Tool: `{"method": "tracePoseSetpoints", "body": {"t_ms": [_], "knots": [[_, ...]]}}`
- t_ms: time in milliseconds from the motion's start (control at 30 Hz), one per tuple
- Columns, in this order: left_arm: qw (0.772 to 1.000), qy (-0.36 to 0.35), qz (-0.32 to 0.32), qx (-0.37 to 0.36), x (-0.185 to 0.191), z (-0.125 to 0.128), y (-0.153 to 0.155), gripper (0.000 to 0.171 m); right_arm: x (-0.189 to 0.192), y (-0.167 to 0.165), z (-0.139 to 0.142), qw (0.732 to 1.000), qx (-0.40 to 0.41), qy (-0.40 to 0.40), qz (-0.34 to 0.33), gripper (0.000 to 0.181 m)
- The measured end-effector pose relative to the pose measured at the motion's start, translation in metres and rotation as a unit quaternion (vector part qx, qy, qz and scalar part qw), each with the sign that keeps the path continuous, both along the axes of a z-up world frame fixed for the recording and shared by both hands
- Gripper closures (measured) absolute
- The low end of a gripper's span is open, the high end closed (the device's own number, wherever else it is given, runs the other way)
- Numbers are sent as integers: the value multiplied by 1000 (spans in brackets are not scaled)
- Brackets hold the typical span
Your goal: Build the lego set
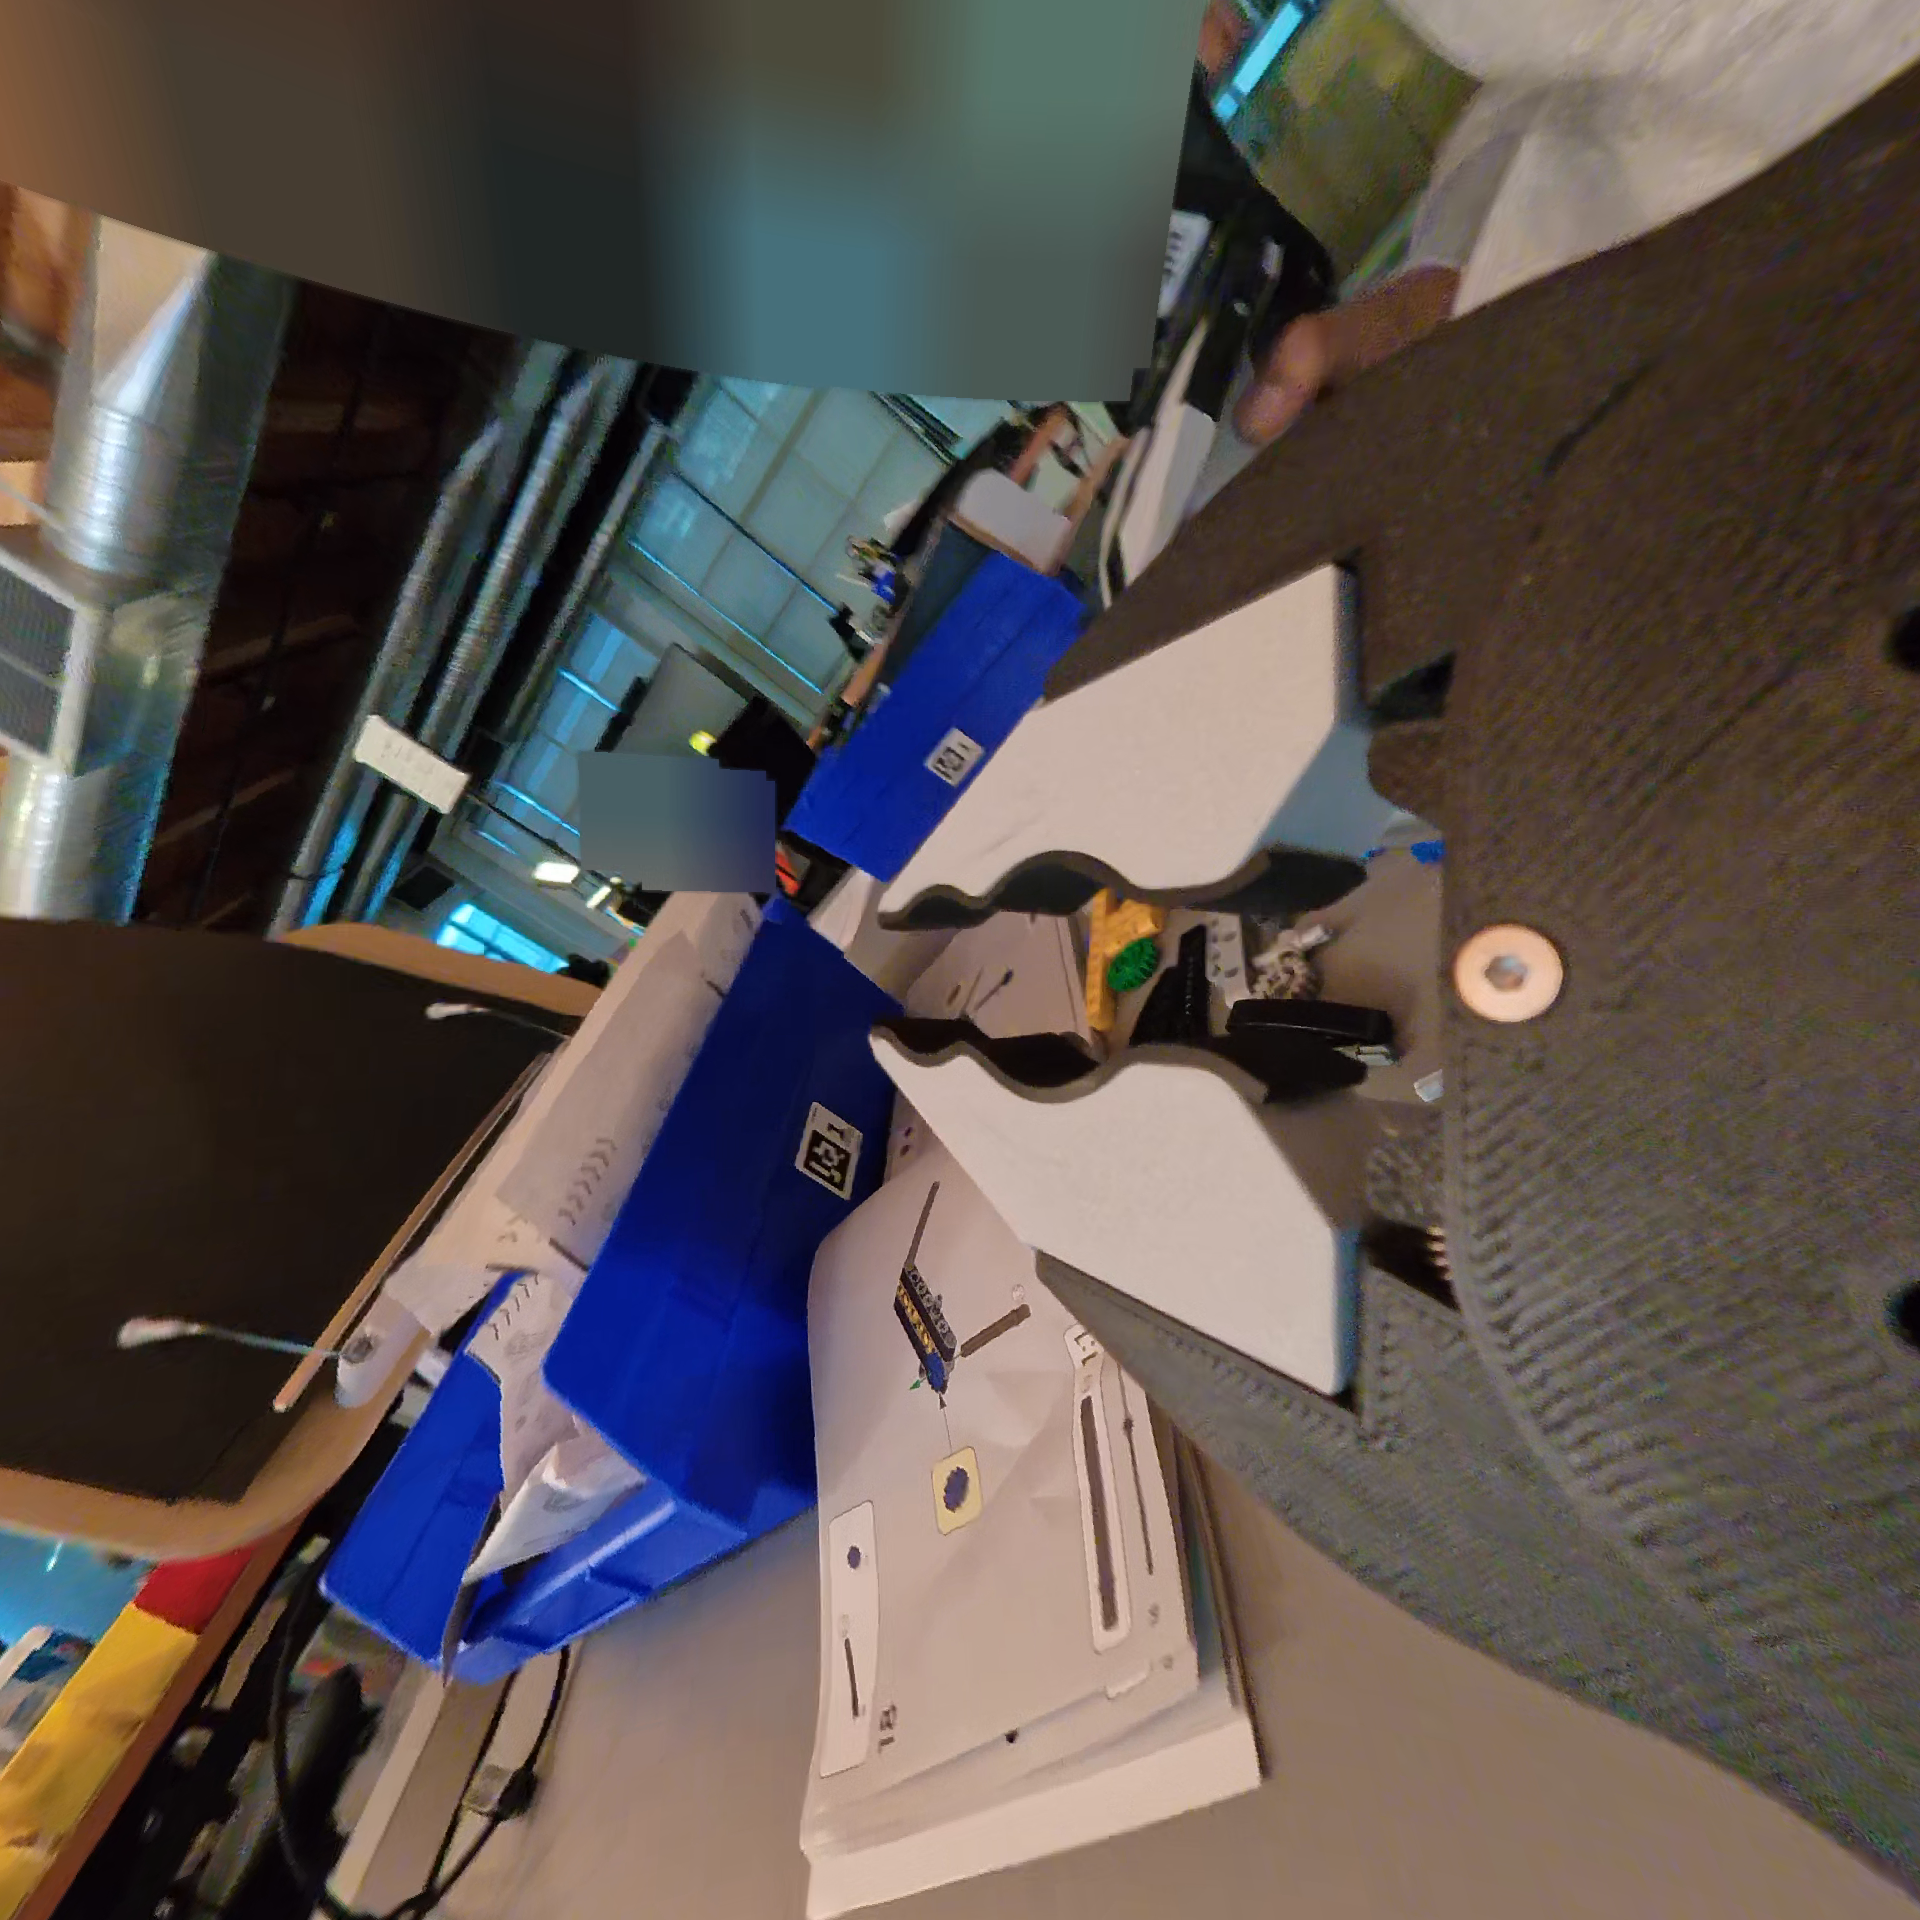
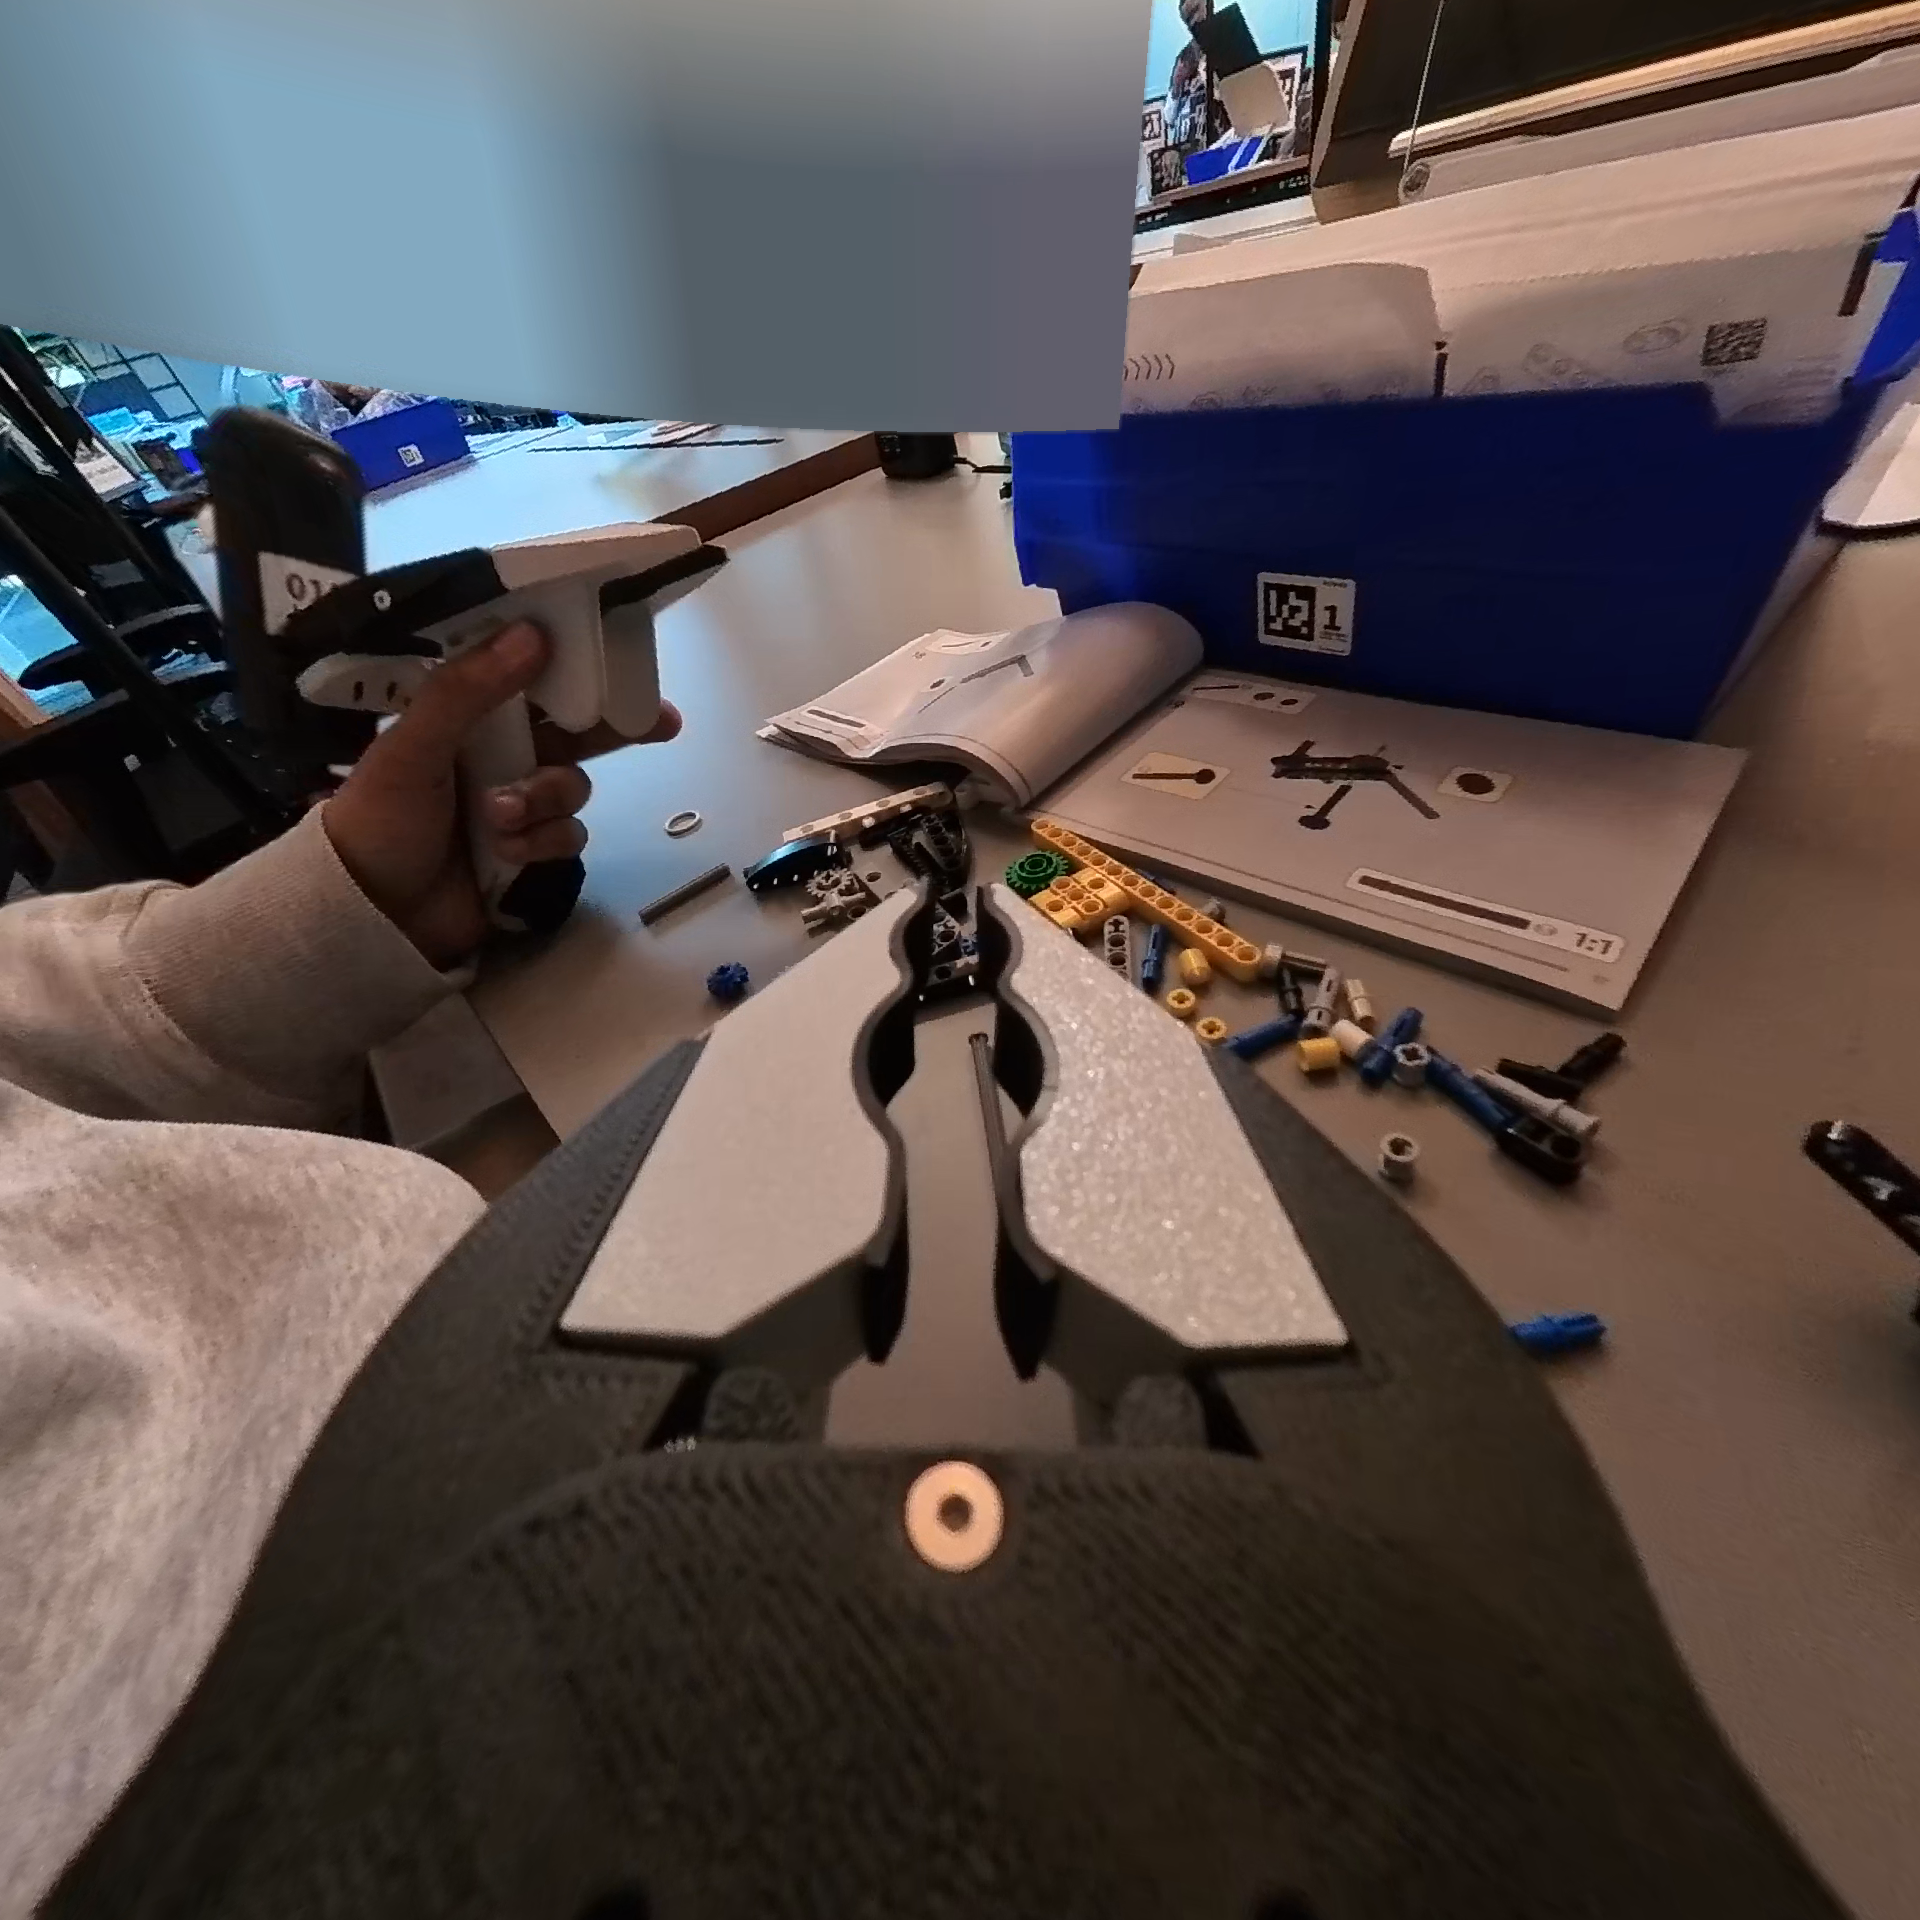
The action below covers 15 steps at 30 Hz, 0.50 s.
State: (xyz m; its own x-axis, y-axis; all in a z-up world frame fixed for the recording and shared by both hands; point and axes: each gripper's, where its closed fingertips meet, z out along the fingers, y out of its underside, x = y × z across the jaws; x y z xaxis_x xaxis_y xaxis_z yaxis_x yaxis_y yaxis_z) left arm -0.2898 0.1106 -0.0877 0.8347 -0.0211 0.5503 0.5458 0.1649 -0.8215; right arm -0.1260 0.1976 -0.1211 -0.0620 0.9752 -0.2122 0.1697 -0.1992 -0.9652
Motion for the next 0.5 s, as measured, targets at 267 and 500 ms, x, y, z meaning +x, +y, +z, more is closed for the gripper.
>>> {"method": "tracePoseSetpoints", "body": {"t_ms": [267,500], "knots": [[983,130,-115,-67,97,-9,44,171,-3,-2,-2,1000,-9,-6,5,174],[960,266,-43,-71,128,-2,56,171,-4,-4,-4,1000,-6,-12,8,172]]}}
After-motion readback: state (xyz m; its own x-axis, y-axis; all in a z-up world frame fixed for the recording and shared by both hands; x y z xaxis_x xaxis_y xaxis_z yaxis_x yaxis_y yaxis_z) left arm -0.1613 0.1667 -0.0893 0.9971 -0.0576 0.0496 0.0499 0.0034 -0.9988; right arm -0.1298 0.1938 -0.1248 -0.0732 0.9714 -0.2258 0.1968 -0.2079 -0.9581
